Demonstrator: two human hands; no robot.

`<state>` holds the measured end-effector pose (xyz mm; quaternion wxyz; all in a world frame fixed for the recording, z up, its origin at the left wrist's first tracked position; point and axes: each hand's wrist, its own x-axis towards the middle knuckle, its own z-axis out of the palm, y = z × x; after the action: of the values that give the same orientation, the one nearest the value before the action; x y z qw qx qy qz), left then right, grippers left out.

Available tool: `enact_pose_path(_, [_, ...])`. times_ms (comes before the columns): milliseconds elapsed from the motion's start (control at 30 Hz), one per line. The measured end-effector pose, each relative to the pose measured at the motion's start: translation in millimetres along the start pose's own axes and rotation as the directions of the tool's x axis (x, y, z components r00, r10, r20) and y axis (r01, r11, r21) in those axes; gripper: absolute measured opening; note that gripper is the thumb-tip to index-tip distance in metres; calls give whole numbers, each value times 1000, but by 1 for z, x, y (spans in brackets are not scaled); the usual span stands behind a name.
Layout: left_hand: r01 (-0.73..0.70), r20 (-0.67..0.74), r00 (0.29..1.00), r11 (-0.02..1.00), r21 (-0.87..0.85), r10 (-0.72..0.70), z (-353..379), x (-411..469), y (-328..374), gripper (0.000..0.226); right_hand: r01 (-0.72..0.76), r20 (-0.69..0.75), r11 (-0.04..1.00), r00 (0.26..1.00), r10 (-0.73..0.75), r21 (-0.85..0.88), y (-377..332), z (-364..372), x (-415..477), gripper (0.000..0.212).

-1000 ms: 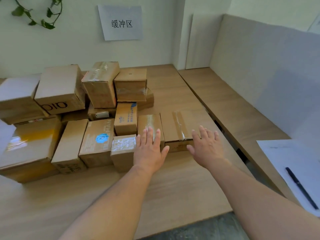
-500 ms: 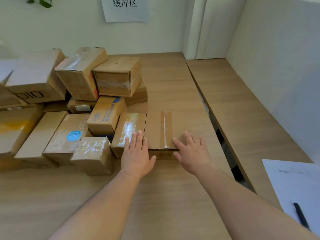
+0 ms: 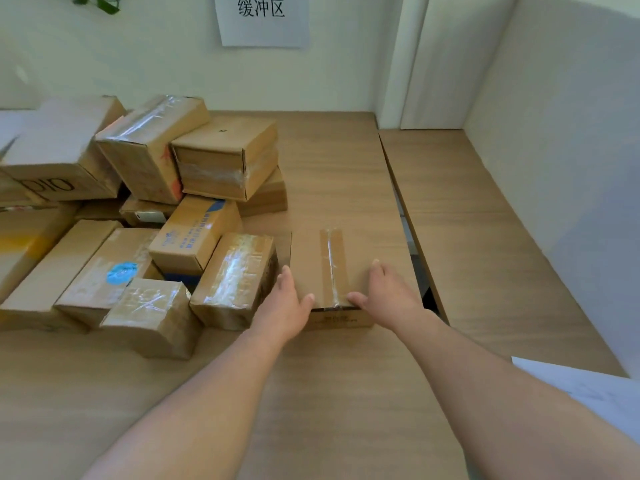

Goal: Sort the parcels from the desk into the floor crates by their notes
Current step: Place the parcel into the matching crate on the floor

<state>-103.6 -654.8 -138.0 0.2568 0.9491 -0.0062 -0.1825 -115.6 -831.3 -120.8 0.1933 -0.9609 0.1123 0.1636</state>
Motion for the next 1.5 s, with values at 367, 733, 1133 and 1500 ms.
enact_pose_path(367, [187, 34, 982, 952, -242, -184, 3, -1, 9, 95, -178, 89, 918, 984, 156, 353, 3, 5, 9, 96])
enact_pose_path(733, [62, -137, 979, 858, -509, -152, -56, -40, 12, 60, 9, -57, 815, 998, 29, 580, -38, -50, -38, 61])
enact_pose_path(1133, [16, -390, 871, 810, -587, -300, -167, -143, -96, 69, 296, -164, 791, 955, -247, 536, -202, -36, -112, 64])
enact_pose_path(1500, [51, -448, 676, 644, -763, -585, -223, -292, -253, 70, 491, -39, 689, 828, -559, 533, -361, 60, -219, 75])
